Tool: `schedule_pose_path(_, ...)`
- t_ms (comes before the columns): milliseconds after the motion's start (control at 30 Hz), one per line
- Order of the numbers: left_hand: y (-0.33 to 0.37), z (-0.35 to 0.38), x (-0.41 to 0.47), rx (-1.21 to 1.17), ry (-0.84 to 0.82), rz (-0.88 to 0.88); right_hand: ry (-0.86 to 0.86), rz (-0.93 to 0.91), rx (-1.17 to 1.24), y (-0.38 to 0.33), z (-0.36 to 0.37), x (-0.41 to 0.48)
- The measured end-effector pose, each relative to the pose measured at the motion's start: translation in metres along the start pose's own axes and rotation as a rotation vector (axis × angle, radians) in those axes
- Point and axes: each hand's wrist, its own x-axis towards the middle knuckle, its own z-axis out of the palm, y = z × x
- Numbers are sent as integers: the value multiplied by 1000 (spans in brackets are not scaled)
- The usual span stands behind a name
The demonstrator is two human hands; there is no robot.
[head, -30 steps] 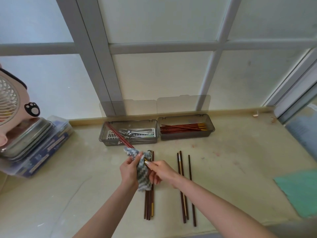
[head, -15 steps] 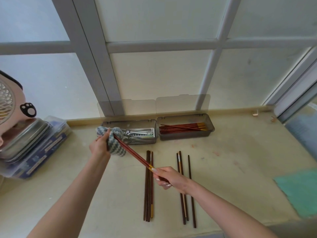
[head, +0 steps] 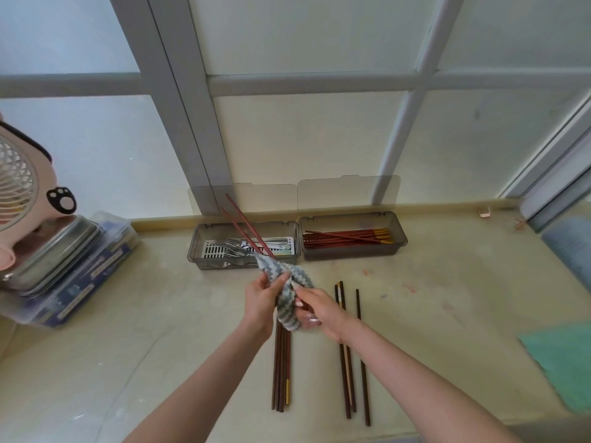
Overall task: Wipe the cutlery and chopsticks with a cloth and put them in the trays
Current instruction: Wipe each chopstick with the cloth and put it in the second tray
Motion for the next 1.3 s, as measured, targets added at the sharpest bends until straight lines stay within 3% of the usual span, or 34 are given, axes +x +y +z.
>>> schedule_pose_path(233, -1, 0, 6, 60, 105, -32, 43, 55, -208, 9, -3, 3)
schedule_pose_path(500, 47, -13, 33, -78, 238, -98, -91, -6, -105, 5, -10, -6)
schedule_pose_path(800, 108, -62, 74, -154, 405, 31, -151, 48, -49, 14, -26, -23)
schedule_pose_path(1133, 65, -26, 49, -61, 136, 6, -112, 10, -50, 0, -15, -8)
schedule_pose_path(1300, 36, 0, 31, 51, -32, -36, -41, -1, 74, -20, -5, 10)
